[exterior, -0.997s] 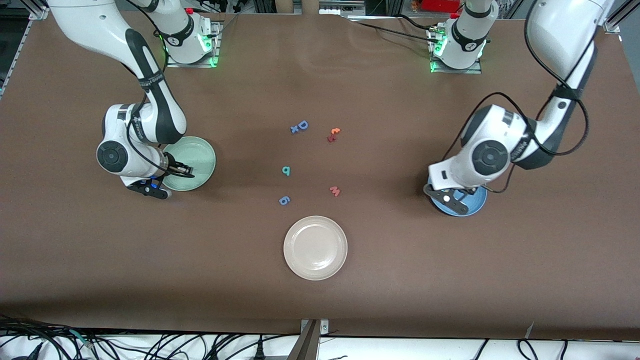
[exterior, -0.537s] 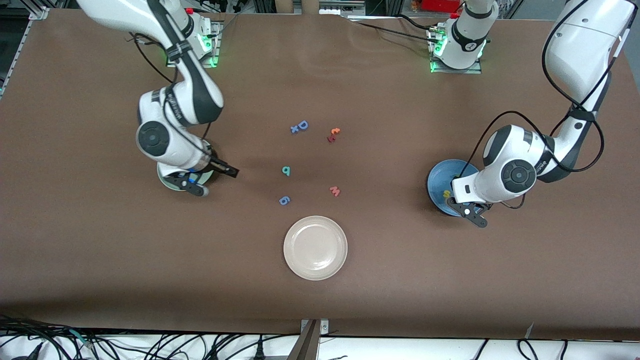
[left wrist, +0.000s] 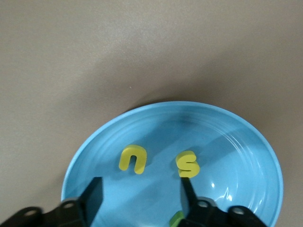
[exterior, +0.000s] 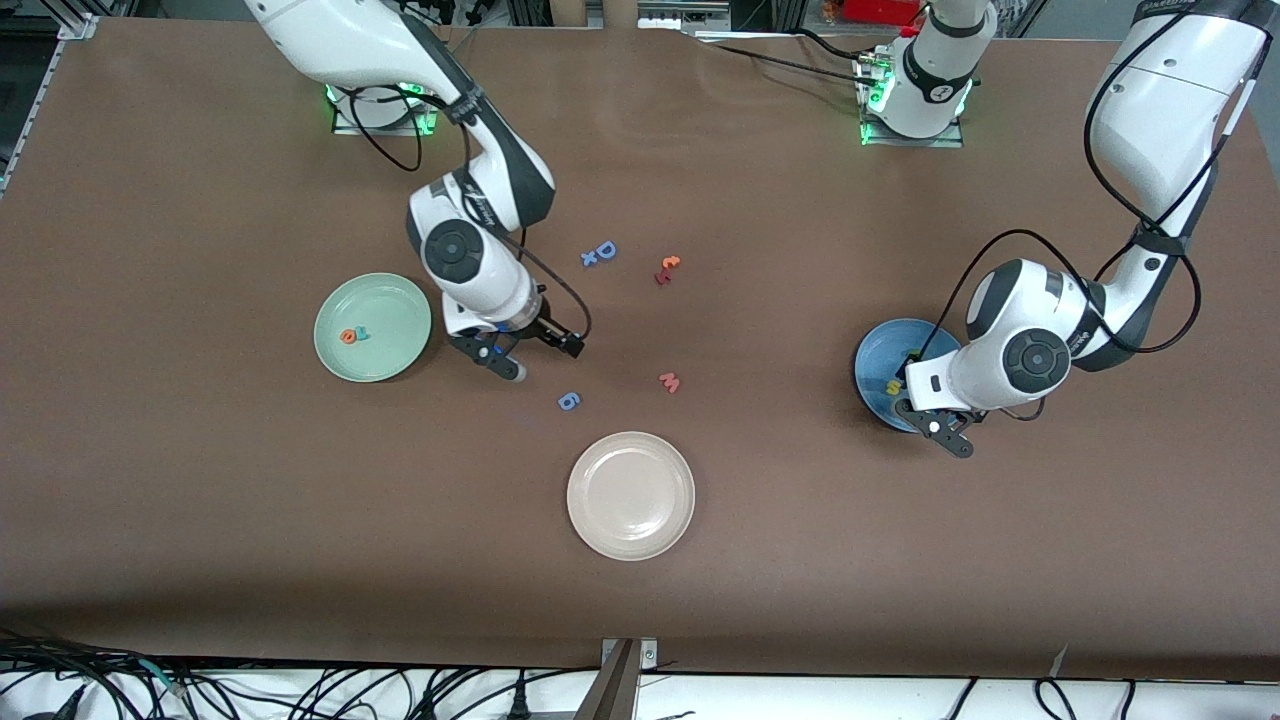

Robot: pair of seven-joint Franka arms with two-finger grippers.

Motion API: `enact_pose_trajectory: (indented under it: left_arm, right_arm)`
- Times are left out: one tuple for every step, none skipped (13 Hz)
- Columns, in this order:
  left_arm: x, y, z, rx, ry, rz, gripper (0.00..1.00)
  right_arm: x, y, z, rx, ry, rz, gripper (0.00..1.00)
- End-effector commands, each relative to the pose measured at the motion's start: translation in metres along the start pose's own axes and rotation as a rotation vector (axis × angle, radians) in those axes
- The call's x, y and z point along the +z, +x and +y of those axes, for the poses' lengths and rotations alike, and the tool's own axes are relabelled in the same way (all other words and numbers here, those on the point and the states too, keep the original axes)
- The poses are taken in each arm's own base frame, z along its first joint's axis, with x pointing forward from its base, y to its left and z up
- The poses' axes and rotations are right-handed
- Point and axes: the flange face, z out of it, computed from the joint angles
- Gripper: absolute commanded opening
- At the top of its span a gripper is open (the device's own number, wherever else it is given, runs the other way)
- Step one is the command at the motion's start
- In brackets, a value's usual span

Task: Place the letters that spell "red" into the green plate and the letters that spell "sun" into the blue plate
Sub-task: 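Drop the yellow u on the blue plate while the right gripper grasps teal b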

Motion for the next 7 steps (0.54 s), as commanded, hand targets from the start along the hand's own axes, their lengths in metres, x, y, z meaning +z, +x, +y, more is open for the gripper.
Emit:
enact_pose_trajectory:
  left_arm:
    - [-0.033,-0.003,0.001,0.015,0.044,-0.007,1.00]
    - [-0.055,-0.001,0.011,0.021,0.054,-0.005,1.00]
    - [-0.077,-0.002,0.022,0.028,0.069,-0.018,1.00]
    - [-0.102,-0.004,0.035,0.014,0.087,-0.032,1.00]
    - [-0.128,-0.008,0.049,-0.013,0.090,-0.039,1.00]
    - [-0.157,-0.013,0.062,-0.047,0.079,-0.037,1.00]
    - [-0.184,-0.018,0.065,-0.077,0.059,-0.038,1.00]
  right_arm:
    - [0.019,-0.009,-0.011,0.002,0.020,0.002,0.98]
    - [0.024,-0.009,-0.010,-0.002,0.014,0.003,0.92]
    - [0.026,-0.009,-0.008,-0.009,0.008,0.005,0.86]
    - [0.028,-0.009,-0.008,-0.013,0.003,0.004,0.73]
    - [0.034,-0.010,-0.006,-0.013,-0.004,0.000,0.69]
    - [0.036,-0.010,-0.006,-0.013,-0.005,-0.001,0.69]
    - [0.039,-0.010,-0.005,-0.013,-0.008,-0.001,0.69]
